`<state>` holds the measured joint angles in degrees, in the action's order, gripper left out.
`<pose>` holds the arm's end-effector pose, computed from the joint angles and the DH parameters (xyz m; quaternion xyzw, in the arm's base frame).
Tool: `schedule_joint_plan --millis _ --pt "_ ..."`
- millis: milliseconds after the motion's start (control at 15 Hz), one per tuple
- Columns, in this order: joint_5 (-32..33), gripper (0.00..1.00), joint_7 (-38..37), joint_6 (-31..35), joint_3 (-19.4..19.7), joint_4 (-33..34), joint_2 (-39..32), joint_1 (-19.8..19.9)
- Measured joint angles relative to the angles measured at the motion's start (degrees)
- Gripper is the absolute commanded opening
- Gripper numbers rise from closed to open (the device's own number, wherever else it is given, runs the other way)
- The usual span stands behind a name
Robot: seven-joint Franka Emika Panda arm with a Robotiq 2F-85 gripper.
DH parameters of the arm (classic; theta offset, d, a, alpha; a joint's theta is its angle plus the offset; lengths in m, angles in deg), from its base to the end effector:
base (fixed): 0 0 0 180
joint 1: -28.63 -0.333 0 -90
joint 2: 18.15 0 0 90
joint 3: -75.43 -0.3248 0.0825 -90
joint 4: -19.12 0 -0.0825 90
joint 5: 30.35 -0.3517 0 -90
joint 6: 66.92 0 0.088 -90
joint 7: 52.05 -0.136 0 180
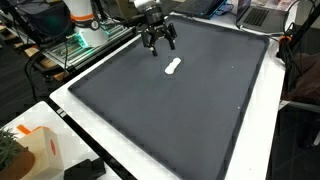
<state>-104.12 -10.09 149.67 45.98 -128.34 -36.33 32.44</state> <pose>0.4240 0.0454 0.2452 0.9412 -0.1216 0.3003 0.0959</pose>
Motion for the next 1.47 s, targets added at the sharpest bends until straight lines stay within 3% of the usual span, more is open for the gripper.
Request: schedule_joint_plan --millis 467,1333,1467 --pt "-2.9 1.00 3.9 -1.1 0.3 2.0 -0.4 0.4" --pt "-23.2 1.00 22.9 -7.6 -0.1 8.4 5.7 1.4" --pt "-23.5 1.00 23.5 -7.6 0.0 8.7 6.0 1.4"
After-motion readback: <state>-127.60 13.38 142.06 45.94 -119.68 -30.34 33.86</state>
